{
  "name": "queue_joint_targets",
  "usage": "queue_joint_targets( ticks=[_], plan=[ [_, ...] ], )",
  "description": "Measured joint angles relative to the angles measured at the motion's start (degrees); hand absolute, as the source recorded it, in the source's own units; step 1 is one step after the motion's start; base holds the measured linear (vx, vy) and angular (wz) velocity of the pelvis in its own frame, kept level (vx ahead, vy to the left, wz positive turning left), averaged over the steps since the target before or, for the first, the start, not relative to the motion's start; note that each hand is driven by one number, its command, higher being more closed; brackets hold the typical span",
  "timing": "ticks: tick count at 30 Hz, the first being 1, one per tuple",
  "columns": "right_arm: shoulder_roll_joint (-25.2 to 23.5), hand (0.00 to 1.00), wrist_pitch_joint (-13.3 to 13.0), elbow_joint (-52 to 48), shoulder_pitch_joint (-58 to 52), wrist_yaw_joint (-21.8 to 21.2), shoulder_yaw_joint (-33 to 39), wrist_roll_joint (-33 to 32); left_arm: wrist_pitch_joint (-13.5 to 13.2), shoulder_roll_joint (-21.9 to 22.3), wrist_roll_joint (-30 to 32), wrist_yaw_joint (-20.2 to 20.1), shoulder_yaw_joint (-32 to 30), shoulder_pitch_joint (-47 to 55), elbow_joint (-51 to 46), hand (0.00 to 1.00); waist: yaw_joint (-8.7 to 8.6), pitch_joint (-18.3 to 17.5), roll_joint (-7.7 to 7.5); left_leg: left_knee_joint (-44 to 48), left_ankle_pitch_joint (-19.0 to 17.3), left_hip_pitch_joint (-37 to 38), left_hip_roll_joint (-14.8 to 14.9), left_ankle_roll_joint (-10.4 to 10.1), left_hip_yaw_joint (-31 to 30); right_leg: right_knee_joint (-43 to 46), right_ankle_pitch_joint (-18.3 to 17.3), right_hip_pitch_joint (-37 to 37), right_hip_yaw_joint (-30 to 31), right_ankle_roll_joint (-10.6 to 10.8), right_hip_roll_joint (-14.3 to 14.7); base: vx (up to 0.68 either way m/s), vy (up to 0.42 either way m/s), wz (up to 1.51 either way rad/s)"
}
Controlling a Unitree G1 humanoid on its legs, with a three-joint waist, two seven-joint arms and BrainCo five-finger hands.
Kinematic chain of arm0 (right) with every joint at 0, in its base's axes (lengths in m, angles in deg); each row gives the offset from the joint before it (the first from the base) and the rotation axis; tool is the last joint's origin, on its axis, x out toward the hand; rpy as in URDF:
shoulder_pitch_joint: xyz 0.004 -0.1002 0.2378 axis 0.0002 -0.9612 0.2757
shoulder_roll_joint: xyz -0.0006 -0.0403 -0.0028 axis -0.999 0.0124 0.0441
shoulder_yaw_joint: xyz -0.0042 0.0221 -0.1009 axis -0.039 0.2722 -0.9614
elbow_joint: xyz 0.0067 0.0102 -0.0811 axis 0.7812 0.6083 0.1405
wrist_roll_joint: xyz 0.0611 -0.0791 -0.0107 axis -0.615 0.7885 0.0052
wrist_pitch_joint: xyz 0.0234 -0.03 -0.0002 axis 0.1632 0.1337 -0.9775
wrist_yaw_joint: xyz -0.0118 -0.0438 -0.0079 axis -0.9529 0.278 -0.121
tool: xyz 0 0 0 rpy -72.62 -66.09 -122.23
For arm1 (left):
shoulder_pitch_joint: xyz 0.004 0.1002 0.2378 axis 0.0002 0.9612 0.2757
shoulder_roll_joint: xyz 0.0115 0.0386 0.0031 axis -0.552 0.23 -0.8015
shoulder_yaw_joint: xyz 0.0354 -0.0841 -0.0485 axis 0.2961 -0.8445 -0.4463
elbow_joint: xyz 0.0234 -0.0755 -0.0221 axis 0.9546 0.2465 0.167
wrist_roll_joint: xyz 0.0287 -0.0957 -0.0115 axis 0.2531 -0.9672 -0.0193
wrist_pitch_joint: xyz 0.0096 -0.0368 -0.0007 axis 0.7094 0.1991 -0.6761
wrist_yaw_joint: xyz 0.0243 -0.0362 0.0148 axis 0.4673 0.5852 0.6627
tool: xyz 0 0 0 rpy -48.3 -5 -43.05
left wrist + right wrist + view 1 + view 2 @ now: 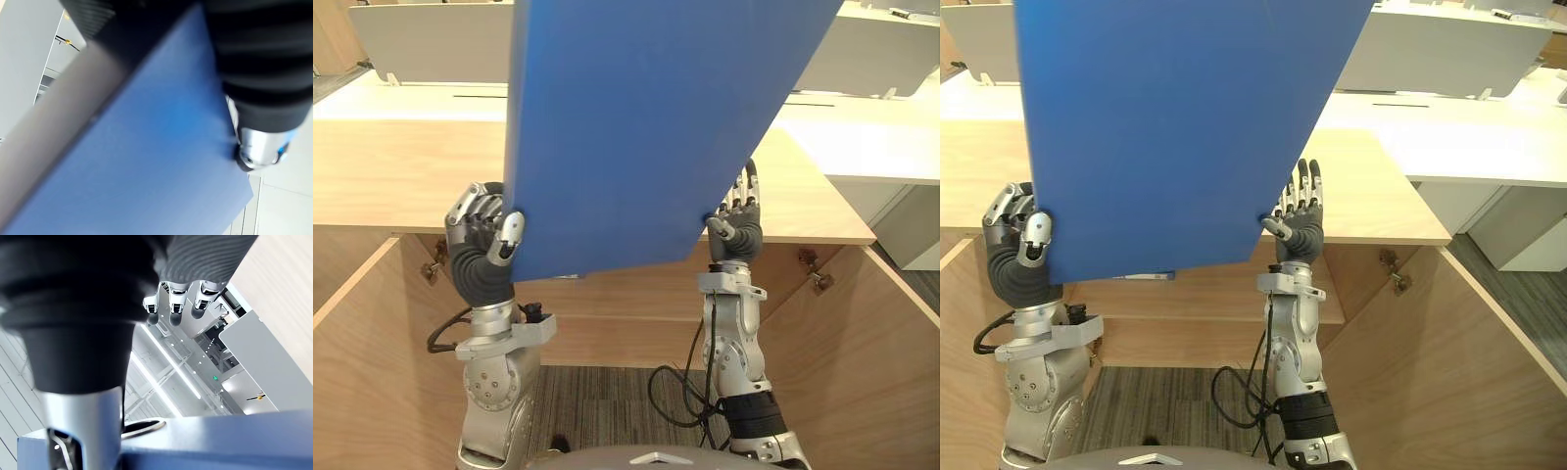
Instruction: Walk over to the cabinet, pick up the folder, carry it to the office cabinet, place the folder inside the office cabinet, then close the office cabinet door
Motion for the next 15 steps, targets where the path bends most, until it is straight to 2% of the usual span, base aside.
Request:
queue_joint_targets(
  ticks=[15],
  plan=[
    [1.41, 0.00, 1.62, 0.00, 0.00, -3.96, -1.80, 0.88, 0.00, -2.10, 0.73, -1.25, 0.23, 0.01, 0.02, 1.00, 0.11, -0.64, -0.90, 0.00, 0.26, -0.40, 0.00, 0.03, -0.26, -0.01, 0.12, -0.20, -0.05, -0.07, -0.01, 0.00, 0.003, 0.01]
  ],
)
